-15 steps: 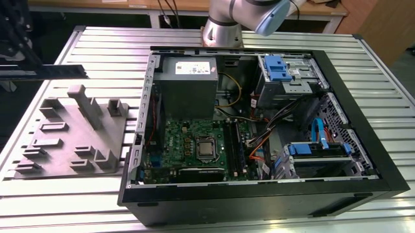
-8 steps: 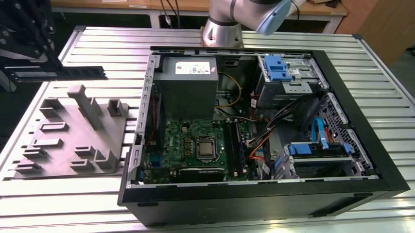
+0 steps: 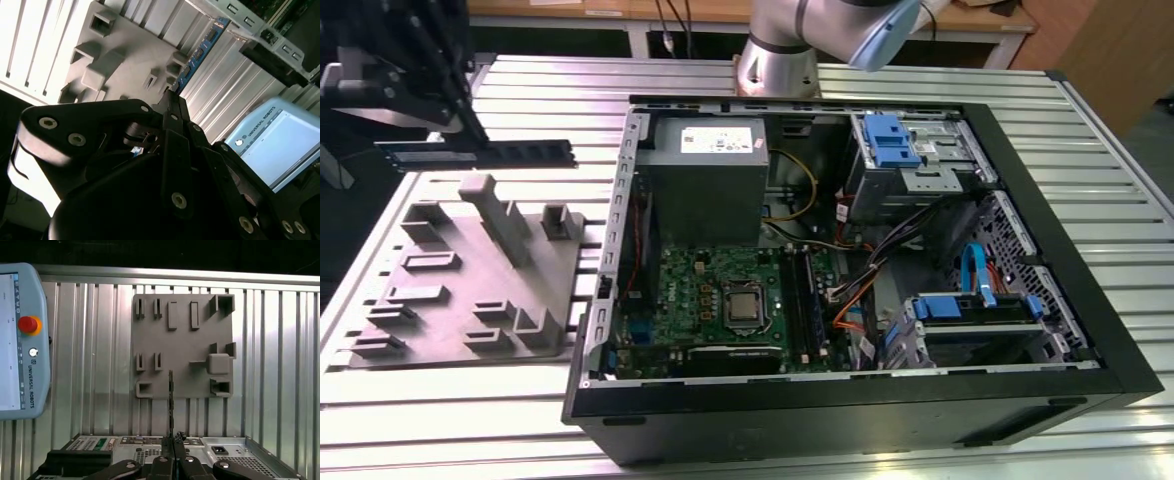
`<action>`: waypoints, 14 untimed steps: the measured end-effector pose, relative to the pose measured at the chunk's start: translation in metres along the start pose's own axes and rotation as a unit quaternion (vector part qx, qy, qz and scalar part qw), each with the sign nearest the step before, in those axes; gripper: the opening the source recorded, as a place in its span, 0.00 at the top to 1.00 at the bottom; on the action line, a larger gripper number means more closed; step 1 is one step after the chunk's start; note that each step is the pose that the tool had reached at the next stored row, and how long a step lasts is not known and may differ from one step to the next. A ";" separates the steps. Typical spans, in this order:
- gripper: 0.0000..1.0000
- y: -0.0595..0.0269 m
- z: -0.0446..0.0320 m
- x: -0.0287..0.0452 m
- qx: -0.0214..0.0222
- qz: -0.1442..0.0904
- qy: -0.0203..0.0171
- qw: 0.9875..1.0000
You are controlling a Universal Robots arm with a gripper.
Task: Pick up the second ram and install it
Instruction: 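Pick up the second ram and move it above second insertion slot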
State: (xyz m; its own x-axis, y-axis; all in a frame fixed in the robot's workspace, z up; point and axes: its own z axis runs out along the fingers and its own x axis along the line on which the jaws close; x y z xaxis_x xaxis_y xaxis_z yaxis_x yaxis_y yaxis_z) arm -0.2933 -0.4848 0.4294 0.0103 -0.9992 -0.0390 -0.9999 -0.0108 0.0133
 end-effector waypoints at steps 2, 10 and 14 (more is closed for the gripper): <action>0.89 -0.0063 0.0009 0.0001 0.000 0.000 0.000 1.000; 0.89 -0.0327 0.0045 0.0005 0.000 0.001 0.000 1.000; 0.89 -0.0456 0.0068 0.0006 0.000 0.002 0.000 1.000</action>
State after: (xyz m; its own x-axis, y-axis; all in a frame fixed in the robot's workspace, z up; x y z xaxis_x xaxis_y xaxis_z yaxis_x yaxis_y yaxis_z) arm -0.2479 -0.4846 0.4220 0.0059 -0.9992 -0.0391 -0.9999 -0.0064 0.0133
